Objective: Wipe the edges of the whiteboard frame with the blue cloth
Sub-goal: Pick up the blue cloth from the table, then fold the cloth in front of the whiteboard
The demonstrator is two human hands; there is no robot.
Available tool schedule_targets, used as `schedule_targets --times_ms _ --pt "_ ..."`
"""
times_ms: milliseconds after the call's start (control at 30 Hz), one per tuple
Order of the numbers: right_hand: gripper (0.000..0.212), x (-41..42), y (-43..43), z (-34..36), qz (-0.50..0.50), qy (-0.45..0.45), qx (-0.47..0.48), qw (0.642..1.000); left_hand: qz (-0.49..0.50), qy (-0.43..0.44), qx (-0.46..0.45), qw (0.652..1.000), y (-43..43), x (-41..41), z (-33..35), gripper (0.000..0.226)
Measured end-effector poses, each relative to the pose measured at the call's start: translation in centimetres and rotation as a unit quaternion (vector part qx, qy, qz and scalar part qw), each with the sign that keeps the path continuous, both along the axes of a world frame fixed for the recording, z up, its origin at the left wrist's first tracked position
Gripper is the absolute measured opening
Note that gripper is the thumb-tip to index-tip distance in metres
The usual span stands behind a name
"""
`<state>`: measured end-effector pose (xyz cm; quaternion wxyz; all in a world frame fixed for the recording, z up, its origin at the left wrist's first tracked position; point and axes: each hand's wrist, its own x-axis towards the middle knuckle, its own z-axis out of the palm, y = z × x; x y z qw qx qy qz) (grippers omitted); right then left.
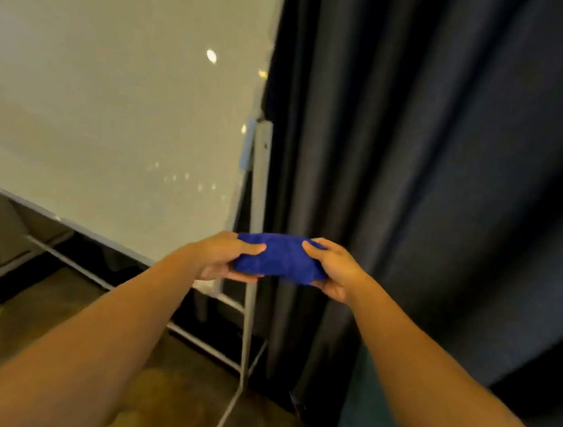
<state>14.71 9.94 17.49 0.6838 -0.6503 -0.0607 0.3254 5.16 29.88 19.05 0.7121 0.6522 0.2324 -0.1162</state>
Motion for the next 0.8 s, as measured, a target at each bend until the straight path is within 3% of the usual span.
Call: schedule_targets --times_ms 167,333,567,800 --pt "0.015 -0.9 16.8 15.1 -0.007 -0.170 0.066 0.983 0.093 -0.214 0.041 0.972 15.1 -2.6 14.3 0.029" --pt "0.010 -3.9 30.6 27.3 -0.017 -0.290 0.124 0.949 0.204 -0.343 0.091 0.912 26.4 -5.2 26.1 0.031" --pt "0.015 -3.3 42.4 38.4 -0.018 -0.433 0.119 0.893 0.218 -0.423 0.167 0.863 38.6 -4.8 35.4 0.011" --pt "0.013 2.9 52.7 44.2 -0.058 -0.540 0.093 0.835 0.166 -0.463 0.238 0.838 51.4 2.0 40.9 0.029"
